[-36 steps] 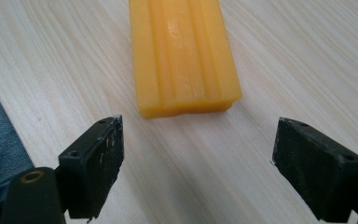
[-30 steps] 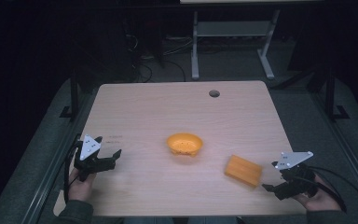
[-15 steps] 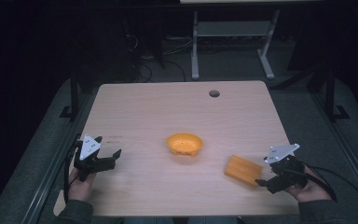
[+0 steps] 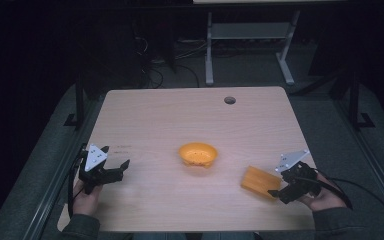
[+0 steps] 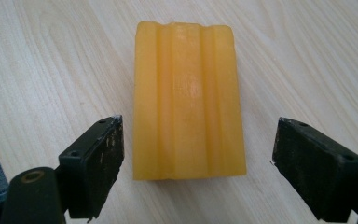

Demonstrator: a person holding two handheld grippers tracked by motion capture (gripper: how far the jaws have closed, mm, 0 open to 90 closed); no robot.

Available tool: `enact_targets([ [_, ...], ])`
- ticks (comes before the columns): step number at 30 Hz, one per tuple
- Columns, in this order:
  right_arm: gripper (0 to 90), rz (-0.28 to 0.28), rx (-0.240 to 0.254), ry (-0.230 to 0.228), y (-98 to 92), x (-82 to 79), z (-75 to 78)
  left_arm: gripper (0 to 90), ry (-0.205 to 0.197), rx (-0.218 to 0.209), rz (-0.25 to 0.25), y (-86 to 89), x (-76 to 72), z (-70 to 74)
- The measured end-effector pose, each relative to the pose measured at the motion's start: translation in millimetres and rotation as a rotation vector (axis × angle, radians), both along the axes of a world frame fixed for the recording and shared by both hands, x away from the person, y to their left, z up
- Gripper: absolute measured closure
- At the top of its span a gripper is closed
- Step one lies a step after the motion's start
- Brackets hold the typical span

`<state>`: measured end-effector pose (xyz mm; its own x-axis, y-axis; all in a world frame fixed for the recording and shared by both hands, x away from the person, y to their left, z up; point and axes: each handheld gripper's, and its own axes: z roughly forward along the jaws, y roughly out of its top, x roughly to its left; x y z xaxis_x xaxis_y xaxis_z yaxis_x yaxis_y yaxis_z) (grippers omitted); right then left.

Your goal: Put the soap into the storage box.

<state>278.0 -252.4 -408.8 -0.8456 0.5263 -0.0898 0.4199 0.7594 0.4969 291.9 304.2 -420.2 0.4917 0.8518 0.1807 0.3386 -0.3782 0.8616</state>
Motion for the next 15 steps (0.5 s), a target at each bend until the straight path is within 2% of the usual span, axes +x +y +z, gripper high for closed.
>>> enact_targets([
  [9,16.0,0.025,-0.028,0.012,11.2,7.6,-3.5,14.2,-0.002,0.002,-0.003,0.2,-0.1,0.4],
  [15,16.0,0.030,-0.026,0.020,15.6,11.3,-5.8,14.2,-0.001,0.001,-0.004,-0.1,0.2,0.5],
])
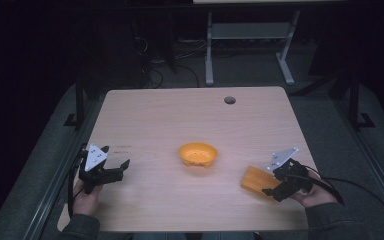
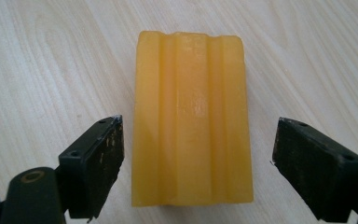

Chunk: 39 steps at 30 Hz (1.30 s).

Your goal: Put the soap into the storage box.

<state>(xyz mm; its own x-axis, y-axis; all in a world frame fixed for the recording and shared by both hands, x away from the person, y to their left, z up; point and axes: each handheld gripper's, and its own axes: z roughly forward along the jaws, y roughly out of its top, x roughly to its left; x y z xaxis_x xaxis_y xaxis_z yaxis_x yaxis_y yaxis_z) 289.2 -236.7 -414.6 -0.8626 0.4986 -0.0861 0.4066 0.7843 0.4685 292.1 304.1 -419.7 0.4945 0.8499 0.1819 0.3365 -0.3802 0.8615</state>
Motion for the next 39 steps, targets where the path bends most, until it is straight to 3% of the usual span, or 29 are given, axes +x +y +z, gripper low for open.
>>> enact_targets([
  [39,16.0,0.029,-0.058,0.080,19.8,19.2,-16.9,14.2,0.000,0.003,0.001,0.6,0.0,0.5],
])
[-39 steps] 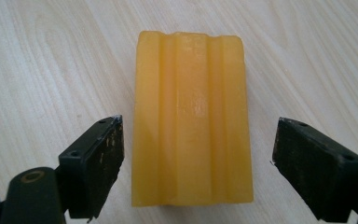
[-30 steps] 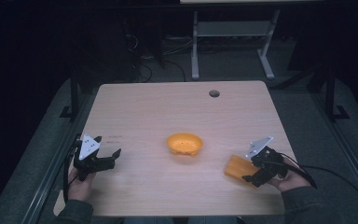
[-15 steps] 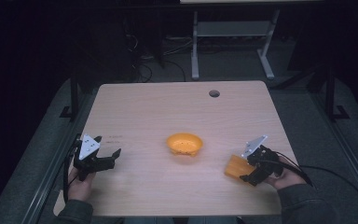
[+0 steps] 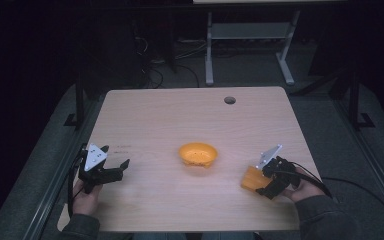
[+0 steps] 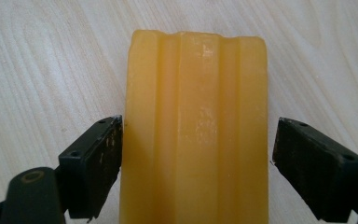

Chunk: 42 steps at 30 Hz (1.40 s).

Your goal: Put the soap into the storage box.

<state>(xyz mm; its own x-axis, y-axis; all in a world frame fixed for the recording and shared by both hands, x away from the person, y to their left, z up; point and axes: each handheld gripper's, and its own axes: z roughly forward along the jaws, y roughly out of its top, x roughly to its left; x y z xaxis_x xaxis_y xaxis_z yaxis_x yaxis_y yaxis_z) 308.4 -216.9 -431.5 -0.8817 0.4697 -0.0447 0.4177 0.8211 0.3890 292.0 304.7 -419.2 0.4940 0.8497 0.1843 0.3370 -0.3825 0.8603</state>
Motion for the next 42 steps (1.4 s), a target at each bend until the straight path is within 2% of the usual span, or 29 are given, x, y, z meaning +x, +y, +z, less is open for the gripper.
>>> enact_targets([
  [19,16.6,0.005,-0.012,0.027,5.1,3.8,-16.4,14.1,-0.005,0.001,-0.005,-0.6,0.5,-0.1],
  [30,20.2,-0.002,0.011,0.019,2.2,3.4,-17.3,14.1,-0.004,0.005,-0.005,-0.5,0.4,-0.1],
  [32,20.4,0.002,0.025,0.021,0.9,3.0,-17.6,14.1,-0.006,0.004,-0.004,-0.5,0.2,0.0],
  [42,20.6,0.027,0.028,0.010,-2.7,0.6,-13.4,14.2,-0.010,-0.003,-0.001,0.6,0.2,0.1],
])
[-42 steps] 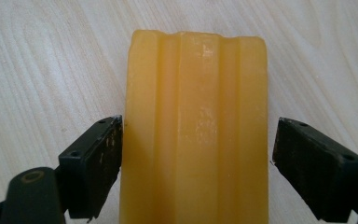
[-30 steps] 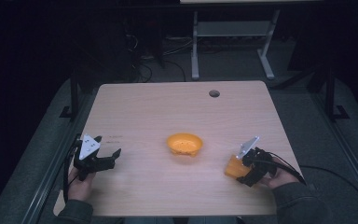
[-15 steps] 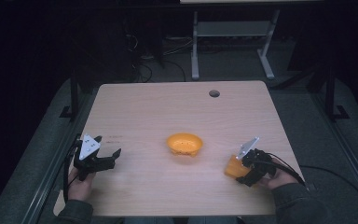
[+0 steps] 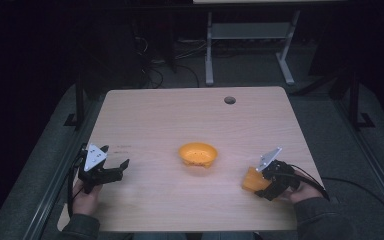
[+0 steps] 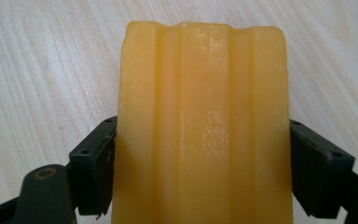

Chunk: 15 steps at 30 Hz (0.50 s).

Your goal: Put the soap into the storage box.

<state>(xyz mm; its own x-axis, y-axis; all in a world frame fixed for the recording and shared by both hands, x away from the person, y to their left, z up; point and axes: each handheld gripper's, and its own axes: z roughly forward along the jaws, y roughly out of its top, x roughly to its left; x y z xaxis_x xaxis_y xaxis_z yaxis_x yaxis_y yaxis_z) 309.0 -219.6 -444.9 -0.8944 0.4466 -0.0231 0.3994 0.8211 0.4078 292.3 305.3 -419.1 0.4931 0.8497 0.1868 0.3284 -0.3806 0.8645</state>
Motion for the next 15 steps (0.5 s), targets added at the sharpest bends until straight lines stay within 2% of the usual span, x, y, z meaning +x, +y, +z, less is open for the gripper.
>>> enact_targets([
  [6,20.6,0.002,0.024,-0.021,-1.6,-0.4,10.4,14.2,0.008,0.007,0.001,-0.3,-0.9,0.4],
  [15,20.6,0.019,0.019,-0.039,2.8,1.6,23.4,14.2,0.000,0.008,0.001,0.6,-0.4,0.5],
])
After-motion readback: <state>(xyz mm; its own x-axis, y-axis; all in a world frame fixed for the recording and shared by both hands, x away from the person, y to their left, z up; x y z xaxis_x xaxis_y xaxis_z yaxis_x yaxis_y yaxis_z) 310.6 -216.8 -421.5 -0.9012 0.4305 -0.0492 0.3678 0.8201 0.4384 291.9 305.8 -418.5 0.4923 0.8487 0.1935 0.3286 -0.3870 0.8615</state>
